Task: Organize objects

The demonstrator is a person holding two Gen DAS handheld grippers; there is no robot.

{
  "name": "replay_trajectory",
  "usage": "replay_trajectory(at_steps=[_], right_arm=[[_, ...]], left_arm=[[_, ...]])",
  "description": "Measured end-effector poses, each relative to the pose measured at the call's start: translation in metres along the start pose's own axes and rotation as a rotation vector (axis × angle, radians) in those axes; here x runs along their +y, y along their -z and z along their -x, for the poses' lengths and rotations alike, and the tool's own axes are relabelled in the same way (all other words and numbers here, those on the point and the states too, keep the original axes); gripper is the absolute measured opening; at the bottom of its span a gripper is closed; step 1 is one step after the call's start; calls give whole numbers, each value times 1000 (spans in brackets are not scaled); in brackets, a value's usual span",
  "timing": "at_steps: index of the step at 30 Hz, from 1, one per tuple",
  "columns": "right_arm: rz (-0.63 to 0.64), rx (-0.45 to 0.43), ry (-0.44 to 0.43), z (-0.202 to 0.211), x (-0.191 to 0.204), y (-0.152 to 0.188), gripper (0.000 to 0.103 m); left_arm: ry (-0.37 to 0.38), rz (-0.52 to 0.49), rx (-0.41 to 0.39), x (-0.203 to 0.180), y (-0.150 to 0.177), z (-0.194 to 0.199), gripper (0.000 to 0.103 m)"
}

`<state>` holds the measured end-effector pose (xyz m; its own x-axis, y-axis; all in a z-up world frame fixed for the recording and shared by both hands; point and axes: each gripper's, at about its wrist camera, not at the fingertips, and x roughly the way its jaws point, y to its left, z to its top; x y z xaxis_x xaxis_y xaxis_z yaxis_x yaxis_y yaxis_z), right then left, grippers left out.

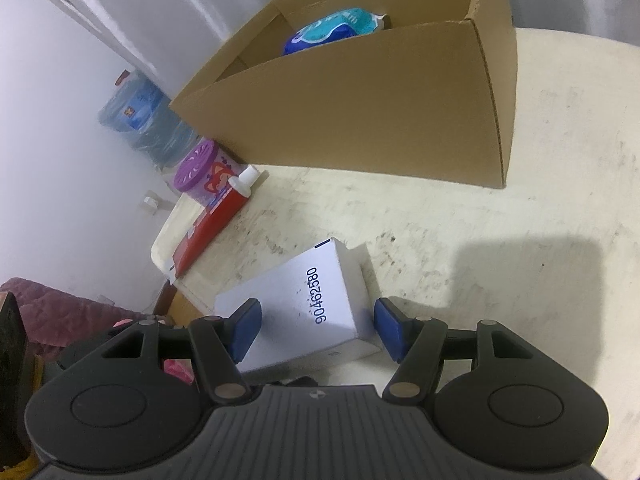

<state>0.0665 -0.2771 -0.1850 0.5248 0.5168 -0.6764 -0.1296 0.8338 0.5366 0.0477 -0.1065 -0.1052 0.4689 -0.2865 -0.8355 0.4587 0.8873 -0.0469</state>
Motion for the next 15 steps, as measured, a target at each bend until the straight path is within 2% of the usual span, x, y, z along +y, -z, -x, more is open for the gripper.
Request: replay_trajectory(at_steps=[15], right_arm=[[1,5,2,-1,2,2,66]], left_arm=[[-4,-4,1,0,1,1,73]])
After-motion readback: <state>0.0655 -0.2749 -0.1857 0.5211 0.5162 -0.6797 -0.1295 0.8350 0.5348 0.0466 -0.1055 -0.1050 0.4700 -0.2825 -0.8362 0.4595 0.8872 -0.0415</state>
